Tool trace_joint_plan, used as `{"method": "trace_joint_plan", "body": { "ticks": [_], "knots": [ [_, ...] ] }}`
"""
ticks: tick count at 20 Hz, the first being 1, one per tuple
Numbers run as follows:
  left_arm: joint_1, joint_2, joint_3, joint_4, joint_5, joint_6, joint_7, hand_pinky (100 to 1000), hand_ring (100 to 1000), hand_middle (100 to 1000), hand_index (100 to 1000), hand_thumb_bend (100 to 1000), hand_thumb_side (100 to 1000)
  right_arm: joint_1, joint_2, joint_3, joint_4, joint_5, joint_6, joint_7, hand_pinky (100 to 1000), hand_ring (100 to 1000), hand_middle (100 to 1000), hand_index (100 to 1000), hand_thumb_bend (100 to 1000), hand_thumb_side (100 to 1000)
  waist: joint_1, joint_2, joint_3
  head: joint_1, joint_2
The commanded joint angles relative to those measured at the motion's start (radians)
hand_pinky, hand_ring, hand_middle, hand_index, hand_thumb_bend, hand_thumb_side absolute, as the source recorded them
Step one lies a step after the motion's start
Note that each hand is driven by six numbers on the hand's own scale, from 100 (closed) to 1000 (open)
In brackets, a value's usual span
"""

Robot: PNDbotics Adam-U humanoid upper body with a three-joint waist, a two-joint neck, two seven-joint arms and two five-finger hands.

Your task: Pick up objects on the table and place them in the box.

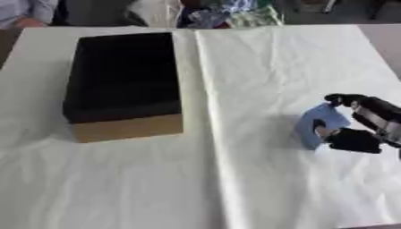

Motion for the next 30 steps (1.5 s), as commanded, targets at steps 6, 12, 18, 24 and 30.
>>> {"method": "trace_joint_plan", "body": {
  "ticks": [6,12,18,24,30],
  "knots": [
    [-0.012,0.007,0.007,-0.019,0.003,0.0,-0.004,1000,672,668,870,100,638,0.008,0.019,-0.008,-0.009,0.004,0.06,-0.031,971,974,902,1000,126,606,0.002,-0.009,0.004,-0.005,-0.018],
    [-0.013,0.004,0.006,-0.019,0.004,0.001,-0.006,1000,673,669,870,100,641,0.011,0.033,0.001,-0.009,0.023,0.062,-0.055,942,959,899,1000,128,605,0.005,-0.005,0.003,-0.006,-0.02],
    [-0.012,0.002,0.006,-0.019,0.005,0.002,-0.007,1000,674,670,870,100,640,0.019,0.044,0.008,-0.009,0.063,0.061,-0.071,946,965,904,1000,124,682,0.008,-0.003,-0.001,-0.007,-0.023],
    [-0.01,-0.001,0.006,-0.019,0.008,0.004,-0.01,1000,674,670,870,100,641,0.021,0.053,0.019,-0.009,0.09,0.052,-0.063,885,878,885,1000,155,583,0.01,-0.001,0.0,-0.008,-0.024],
    [-0.012,-0.003,0.006,-0.019,0.008,0.006,-0.013,1000,676,672,871,100,646,0.016,0.06,0.023,-0.009,0.123,0.029,-0.108,864,854,886,1000,180,478,0.01,0.003,-0.004,-0.006,-0.026]
  ]
}}
